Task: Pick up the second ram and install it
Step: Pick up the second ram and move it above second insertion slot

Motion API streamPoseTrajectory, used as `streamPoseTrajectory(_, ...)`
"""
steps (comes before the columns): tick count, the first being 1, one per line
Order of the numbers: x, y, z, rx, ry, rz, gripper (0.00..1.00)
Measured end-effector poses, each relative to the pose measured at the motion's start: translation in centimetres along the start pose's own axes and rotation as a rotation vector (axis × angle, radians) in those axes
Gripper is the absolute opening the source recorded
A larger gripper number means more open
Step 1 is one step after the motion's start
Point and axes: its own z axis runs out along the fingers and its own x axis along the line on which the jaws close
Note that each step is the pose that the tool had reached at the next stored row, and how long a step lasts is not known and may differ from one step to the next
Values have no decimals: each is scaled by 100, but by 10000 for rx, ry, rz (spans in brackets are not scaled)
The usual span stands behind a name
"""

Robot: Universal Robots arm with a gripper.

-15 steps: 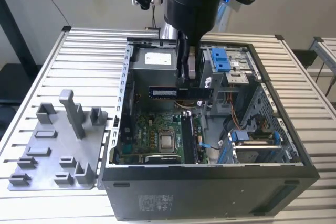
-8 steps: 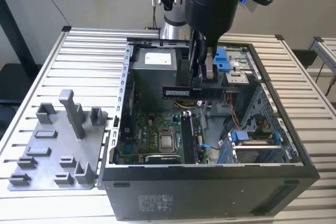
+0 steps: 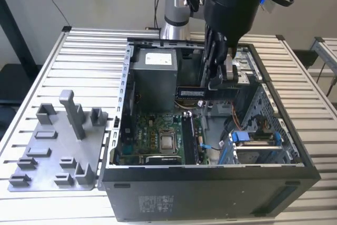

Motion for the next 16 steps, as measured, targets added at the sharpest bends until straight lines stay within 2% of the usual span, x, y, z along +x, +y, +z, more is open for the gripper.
streamPoseTrajectory(3,-3,-104,1,0,-1,0,14)
streamPoseTrajectory(5,-4,-144,1,0,-1,0,14)
streamPoseTrajectory(16,-4,-148,1,0,-1,0,14)
